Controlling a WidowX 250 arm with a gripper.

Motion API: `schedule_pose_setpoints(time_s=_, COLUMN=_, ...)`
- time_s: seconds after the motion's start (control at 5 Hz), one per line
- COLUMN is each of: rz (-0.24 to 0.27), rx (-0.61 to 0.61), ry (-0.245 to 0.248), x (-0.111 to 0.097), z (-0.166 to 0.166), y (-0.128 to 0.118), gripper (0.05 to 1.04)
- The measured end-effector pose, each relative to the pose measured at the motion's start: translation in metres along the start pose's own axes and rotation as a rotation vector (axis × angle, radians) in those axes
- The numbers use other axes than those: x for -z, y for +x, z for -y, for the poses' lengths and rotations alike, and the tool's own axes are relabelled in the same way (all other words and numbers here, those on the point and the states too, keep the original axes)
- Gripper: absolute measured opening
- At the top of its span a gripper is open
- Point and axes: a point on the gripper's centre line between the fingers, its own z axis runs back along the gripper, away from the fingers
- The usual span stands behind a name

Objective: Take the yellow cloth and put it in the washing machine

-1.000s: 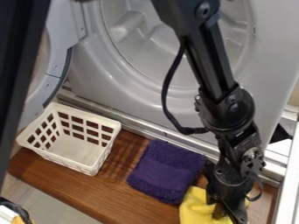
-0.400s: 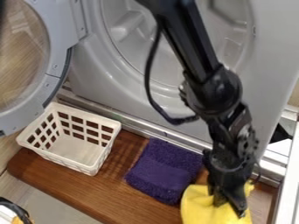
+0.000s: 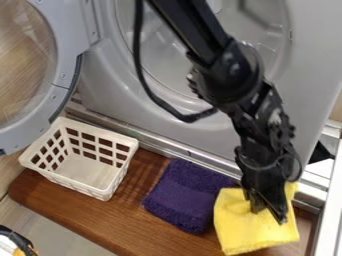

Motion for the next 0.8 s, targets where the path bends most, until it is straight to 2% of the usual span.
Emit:
schedule_pose_setpoints(time_s=0.2, rz=0.038, rx=-0.016, ry=0.057, x=-0.024, z=-0.015, y=0.004, gripper=0.096)
schedule_pose_setpoints(time_s=0.6, rz=0.106, rx=-0.115, ry=0.193, x=-0.068, z=-0.057, y=-0.012, gripper=0.096)
schedule_pose_setpoints(time_s=0.8, rz=0.189, rx=-0.168, ry=0.266, x=-0.094, z=-0.076, y=-0.019, gripper=0.096)
